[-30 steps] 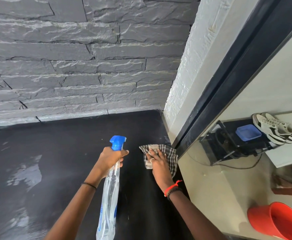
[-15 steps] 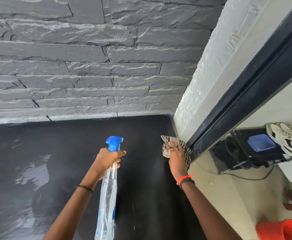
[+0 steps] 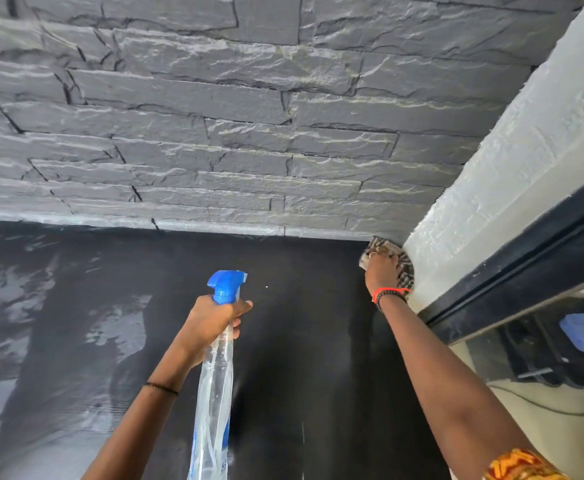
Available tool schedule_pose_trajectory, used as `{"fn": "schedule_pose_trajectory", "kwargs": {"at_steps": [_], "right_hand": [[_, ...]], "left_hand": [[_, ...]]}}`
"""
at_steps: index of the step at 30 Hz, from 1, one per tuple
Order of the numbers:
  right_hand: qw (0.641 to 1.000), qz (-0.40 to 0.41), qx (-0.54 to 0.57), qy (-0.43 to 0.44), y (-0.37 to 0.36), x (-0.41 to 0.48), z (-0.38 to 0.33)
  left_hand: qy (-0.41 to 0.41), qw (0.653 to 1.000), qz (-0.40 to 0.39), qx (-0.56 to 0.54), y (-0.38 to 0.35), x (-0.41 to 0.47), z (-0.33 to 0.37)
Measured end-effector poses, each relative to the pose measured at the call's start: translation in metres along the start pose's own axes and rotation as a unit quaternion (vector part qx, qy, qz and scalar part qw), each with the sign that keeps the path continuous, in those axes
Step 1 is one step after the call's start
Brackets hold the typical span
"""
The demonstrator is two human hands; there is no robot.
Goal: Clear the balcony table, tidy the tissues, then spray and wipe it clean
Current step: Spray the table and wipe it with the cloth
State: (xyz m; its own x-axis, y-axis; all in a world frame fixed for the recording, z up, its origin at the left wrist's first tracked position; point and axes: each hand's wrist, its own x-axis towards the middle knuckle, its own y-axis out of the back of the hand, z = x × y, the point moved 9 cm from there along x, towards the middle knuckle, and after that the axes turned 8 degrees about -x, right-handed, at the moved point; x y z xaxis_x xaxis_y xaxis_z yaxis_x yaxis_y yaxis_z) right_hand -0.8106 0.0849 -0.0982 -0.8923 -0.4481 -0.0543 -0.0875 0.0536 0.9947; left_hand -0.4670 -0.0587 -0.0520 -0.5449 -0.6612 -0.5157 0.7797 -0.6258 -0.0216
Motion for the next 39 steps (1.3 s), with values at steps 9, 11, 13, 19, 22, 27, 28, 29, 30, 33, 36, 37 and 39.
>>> {"fn": "schedule_pose_trajectory", "kwargs": {"at_steps": [9,11,13,19,22,27,28,29,30,33,36,37,39], "right_hand": [[0.986,0.015,-0.030,0.161,-0.022,-0.038,-0.064],[0.974,0.023,0.001,0.224,-0.024,-0.078,-0.094],[0.961,0.033,0.044,0.270,-0.029,-0.123,-0.112],[0.913,0.053,0.043,0.402,-0.037,-0.255,-0.095],[0.909,0.063,0.020,0.412,-0.038,-0.261,-0.054],[0.948,0.022,0.005,0.318,-0.041,-0.233,-0.049],[0.951,0.012,-0.001,0.309,-0.041,-0.235,-0.058],[0.952,0.006,-0.003,0.306,-0.038,-0.240,-0.068],[0.951,0.012,0.003,0.308,-0.037,-0.249,-0.075],[0.942,0.033,0.028,0.333,-0.040,-0.289,-0.089],[0.919,0.016,0.051,0.390,-0.054,-0.357,-0.090],[0.909,0.016,0.059,0.412,-0.056,-0.381,-0.083],[0.893,0.012,0.054,0.447,-0.061,-0.415,-0.063]], "left_hand": [[0.005,0.998,0.053,-0.037,0.033,-0.013,-0.011],[0.001,0.998,0.052,-0.039,0.033,-0.017,-0.010],[-0.001,0.998,0.050,-0.038,0.032,-0.019,-0.009],[-0.005,0.998,0.057,-0.021,0.037,-0.034,-0.010],[-0.009,0.998,0.058,-0.010,0.043,-0.044,-0.013],[-0.012,0.998,0.064,-0.016,0.054,-0.064,-0.018],[-0.013,0.998,0.065,-0.018,0.056,-0.068,-0.019],[-0.014,0.997,0.066,-0.023,0.058,-0.071,-0.020],[-0.014,0.997,0.068,-0.028,0.061,-0.077,-0.023],[-0.017,0.996,0.077,-0.046,0.068,-0.089,-0.027],[-0.017,0.996,0.073,-0.049,0.074,-0.101,-0.034],[-0.018,0.996,0.070,-0.051,0.075,-0.106,-0.037],[-0.021,0.996,0.066,-0.059,0.077,-0.110,-0.039]]}}
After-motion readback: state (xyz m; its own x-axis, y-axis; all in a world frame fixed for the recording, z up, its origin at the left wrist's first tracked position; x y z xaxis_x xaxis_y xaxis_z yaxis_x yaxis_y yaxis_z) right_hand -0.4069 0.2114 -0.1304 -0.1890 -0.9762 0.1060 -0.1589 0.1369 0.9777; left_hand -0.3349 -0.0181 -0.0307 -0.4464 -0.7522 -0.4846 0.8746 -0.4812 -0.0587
